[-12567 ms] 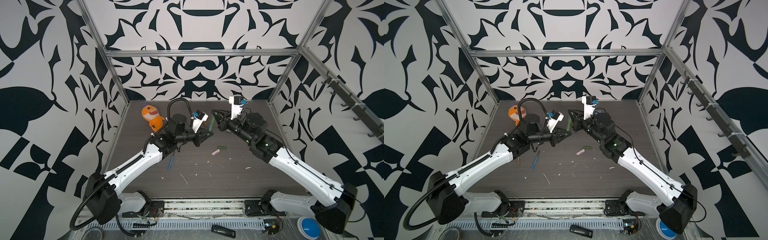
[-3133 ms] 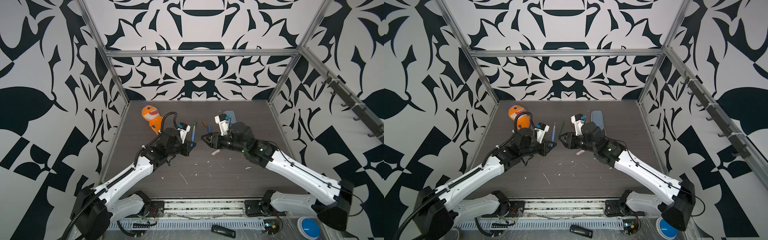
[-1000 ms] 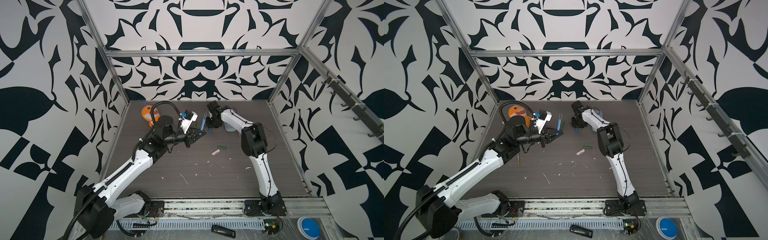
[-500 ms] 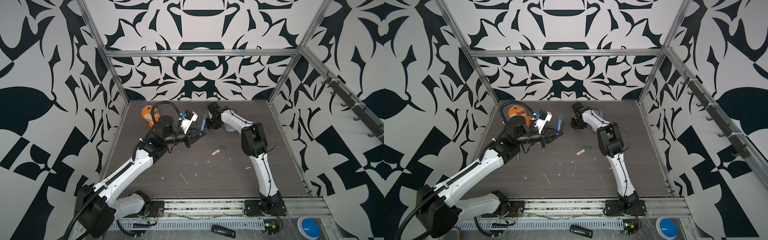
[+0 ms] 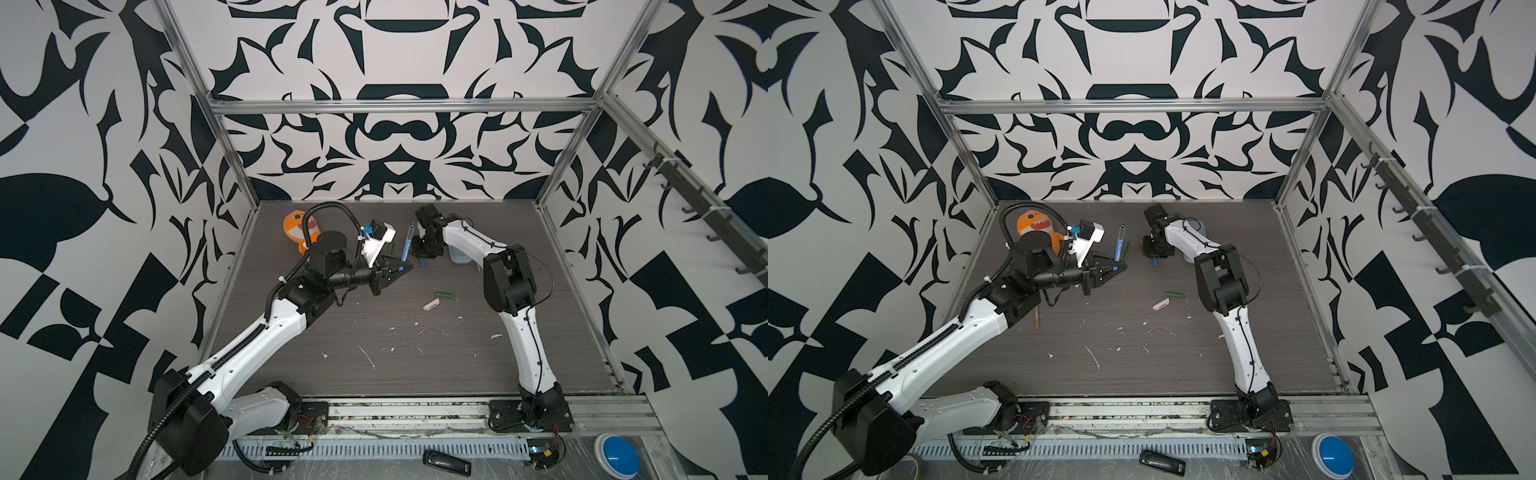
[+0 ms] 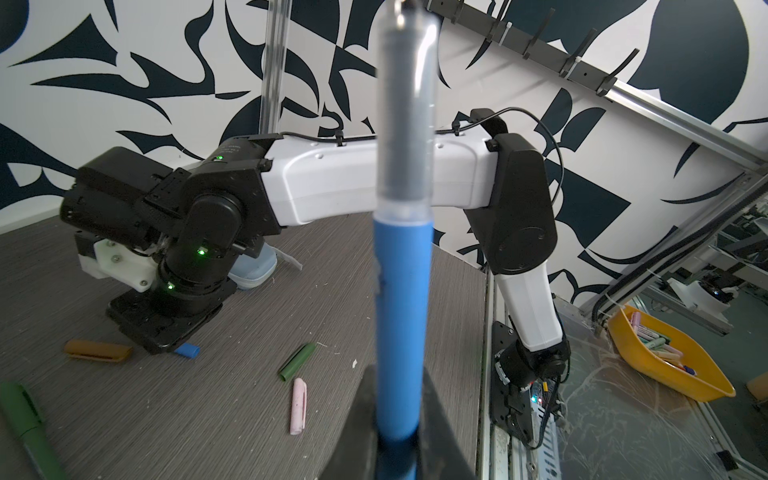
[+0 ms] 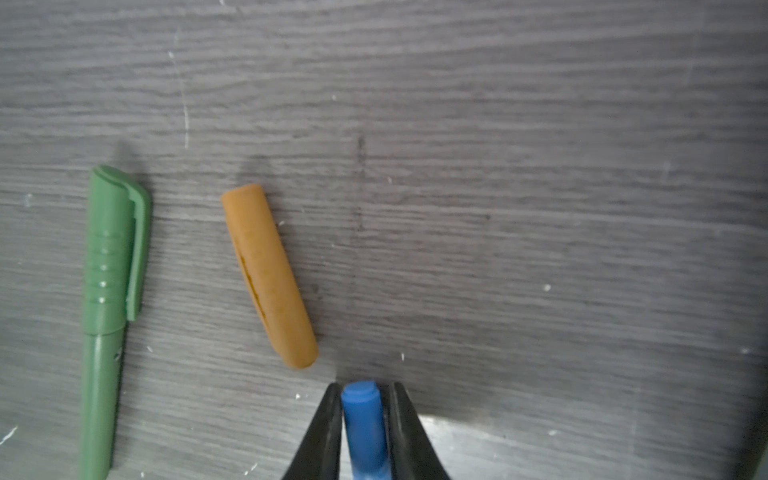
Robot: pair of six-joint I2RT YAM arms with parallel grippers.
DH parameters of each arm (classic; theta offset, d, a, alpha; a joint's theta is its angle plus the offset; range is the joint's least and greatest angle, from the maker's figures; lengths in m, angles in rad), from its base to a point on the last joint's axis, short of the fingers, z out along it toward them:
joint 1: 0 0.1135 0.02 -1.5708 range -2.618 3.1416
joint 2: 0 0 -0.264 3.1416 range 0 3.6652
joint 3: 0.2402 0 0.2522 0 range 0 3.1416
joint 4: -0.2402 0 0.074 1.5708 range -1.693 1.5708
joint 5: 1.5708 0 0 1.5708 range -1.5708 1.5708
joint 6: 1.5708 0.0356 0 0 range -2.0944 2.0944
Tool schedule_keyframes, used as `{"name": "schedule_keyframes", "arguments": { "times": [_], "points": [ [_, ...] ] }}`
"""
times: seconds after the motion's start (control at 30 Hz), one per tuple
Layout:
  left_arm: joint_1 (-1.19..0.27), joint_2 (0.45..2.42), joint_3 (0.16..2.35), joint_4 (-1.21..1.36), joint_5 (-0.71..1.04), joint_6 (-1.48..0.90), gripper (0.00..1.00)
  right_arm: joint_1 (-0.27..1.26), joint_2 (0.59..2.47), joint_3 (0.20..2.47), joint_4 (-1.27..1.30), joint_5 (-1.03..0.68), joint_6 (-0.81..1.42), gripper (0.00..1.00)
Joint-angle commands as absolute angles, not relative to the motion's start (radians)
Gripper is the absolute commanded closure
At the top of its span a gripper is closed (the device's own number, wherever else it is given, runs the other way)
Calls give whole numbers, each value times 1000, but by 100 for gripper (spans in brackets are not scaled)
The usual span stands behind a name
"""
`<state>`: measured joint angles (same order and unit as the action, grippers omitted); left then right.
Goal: Insert the pens into the pen caps
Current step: 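Lift the blue cap with the right gripper and carry it toward the pen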
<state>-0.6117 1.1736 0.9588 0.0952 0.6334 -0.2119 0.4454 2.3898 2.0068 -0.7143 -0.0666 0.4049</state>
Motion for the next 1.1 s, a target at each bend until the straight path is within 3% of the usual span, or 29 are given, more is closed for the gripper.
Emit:
{"name": "schedule_keyframes", "arguments": {
  "times": [0.0,0.23,0.5,0.77,1.07],
  "points": [
    [-614,1174,955,129,652,-214,100,443,2334,1993,-760,-35,400,79],
    [-615,1177,956,129,653,-215,100,442,2338,1995,-776,-28,387,88],
    [-615,1175,956,128,654,-213,100,446,2240,1925,-694,-79,413,90],
    [-614,1170,946,139,638,-212,100,454,2018,1714,-521,-135,466,95],
    [-628,1174,944,139,634,-206,100,480,1630,1295,-227,-125,558,99]
  ]
}}
